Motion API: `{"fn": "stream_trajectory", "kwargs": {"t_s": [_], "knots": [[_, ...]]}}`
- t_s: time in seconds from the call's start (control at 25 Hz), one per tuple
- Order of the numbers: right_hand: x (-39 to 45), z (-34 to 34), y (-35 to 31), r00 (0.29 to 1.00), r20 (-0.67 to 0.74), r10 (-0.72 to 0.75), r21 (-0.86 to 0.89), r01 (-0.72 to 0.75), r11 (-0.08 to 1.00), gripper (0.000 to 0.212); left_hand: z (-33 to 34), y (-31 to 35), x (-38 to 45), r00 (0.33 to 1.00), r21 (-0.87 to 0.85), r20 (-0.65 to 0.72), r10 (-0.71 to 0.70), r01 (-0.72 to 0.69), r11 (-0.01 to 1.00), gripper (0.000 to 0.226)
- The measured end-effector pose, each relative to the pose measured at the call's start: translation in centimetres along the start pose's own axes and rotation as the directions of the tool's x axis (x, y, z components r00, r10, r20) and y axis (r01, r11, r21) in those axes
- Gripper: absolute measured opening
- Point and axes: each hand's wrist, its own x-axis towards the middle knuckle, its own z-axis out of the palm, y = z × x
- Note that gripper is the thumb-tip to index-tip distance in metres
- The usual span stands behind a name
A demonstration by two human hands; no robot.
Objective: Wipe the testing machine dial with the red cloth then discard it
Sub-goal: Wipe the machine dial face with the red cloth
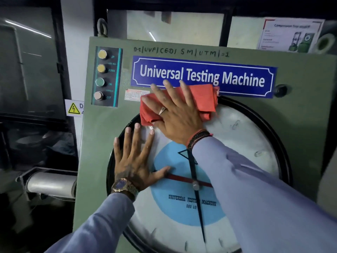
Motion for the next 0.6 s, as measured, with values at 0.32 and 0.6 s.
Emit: {"fn": "stream_trajectory", "kwargs": {"t_s": [0.32, 0.6], "knots": [[-11.0, 1.2, 6.0, 0.848, -0.106, 0.519, 0.022, -0.52, 0.854, 0.078, -0.8, 2.9, 5.1, 0.996, -0.014, 0.05, 0.077, -0.076, 0.997, 0.114], [-19.8, 1.9, 5.6, 0.662, -0.072, 0.746, 0.023, -0.747, 0.665, 0.074, -0.4, 2.2, 4.3, 0.997, -0.039, 0.04, 0.068, -0.066, 0.997, 0.116]]}}
